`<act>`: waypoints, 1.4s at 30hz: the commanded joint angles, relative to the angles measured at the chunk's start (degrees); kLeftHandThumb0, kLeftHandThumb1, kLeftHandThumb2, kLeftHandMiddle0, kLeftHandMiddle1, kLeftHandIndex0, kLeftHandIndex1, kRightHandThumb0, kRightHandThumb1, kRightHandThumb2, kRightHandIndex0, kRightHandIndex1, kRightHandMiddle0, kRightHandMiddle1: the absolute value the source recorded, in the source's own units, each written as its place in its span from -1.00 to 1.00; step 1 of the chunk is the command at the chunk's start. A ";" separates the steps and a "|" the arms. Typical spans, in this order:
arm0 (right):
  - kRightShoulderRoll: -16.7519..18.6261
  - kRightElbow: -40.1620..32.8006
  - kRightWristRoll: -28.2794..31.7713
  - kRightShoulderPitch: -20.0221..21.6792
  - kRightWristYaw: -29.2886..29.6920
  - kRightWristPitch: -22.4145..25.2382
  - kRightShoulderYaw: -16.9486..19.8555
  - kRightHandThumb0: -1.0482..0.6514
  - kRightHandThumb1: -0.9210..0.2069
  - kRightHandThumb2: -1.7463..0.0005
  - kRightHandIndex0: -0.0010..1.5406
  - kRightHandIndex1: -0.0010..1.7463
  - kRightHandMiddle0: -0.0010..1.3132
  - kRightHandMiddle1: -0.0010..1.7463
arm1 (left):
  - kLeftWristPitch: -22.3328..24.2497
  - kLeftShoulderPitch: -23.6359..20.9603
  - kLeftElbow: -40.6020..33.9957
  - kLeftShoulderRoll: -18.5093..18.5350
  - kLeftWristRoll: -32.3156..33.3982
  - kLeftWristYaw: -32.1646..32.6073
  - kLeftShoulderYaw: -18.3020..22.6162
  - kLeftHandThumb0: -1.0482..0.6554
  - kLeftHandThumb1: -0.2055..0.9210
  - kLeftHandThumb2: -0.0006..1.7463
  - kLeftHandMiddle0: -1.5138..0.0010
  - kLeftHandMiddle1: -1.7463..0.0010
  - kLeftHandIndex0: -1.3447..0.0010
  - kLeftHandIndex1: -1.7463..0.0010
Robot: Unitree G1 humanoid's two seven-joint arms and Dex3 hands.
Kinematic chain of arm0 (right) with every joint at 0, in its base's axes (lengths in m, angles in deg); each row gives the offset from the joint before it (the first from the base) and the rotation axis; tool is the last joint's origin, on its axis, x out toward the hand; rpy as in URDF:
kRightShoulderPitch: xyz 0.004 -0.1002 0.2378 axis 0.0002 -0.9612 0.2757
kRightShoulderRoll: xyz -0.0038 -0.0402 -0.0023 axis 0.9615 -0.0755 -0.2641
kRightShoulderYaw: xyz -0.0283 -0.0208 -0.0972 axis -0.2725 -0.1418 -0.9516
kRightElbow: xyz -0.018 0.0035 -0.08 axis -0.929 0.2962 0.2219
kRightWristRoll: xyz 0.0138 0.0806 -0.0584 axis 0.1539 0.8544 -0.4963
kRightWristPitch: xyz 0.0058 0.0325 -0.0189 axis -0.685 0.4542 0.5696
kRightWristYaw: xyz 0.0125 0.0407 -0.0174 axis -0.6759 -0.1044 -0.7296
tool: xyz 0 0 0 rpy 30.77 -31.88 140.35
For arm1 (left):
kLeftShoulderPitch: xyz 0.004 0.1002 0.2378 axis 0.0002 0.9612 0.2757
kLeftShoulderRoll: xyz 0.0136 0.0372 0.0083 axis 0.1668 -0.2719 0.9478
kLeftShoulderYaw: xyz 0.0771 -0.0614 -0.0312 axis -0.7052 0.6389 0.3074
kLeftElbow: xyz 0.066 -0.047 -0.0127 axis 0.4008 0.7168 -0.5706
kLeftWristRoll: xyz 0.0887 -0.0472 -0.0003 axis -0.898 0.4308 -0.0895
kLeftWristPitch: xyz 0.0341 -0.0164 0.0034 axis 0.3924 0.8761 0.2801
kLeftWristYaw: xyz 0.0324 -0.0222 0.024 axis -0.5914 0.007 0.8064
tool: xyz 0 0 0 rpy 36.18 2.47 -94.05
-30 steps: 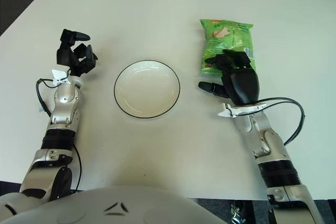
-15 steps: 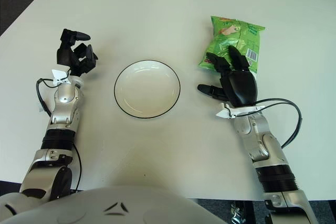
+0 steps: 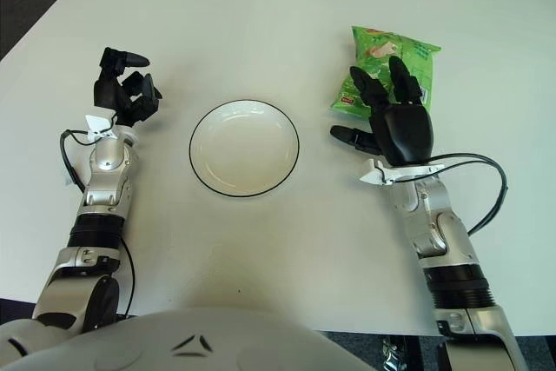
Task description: Put the snack into the plate.
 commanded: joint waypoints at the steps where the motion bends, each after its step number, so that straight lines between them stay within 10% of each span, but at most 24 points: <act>1: 0.80 -2.13 0.89 -0.87 -0.73 0.14 1.05 -0.63 -1.00 0.48 -1.00 -1.00 -0.61 -0.99 | 0.36 7.36 3.62 -1.41 0.22 -0.16 -0.16 -0.21 0.62 -0.08 -0.13 -1.00 0.50 -1.00; 26: 0.29 -11.20 5.40 -0.16 -10.87 1.77 8.34 -0.65 -1.00 0.52 -1.00 -1.00 -0.61 -0.99 | 0.48 7.54 3.34 -1.23 0.60 -0.64 -0.02 -0.21 0.61 -0.07 -0.13 -1.00 0.50 -1.00; 42: -1.26 -8.58 6.48 5.16 -19.97 11.01 9.83 -0.72 -1.00 0.53 -1.00 -1.00 -0.60 -0.99 | 0.92 7.91 2.53 -1.28 1.24 -1.20 0.04 -0.21 0.61 -0.07 -0.12 -1.00 0.50 -1.00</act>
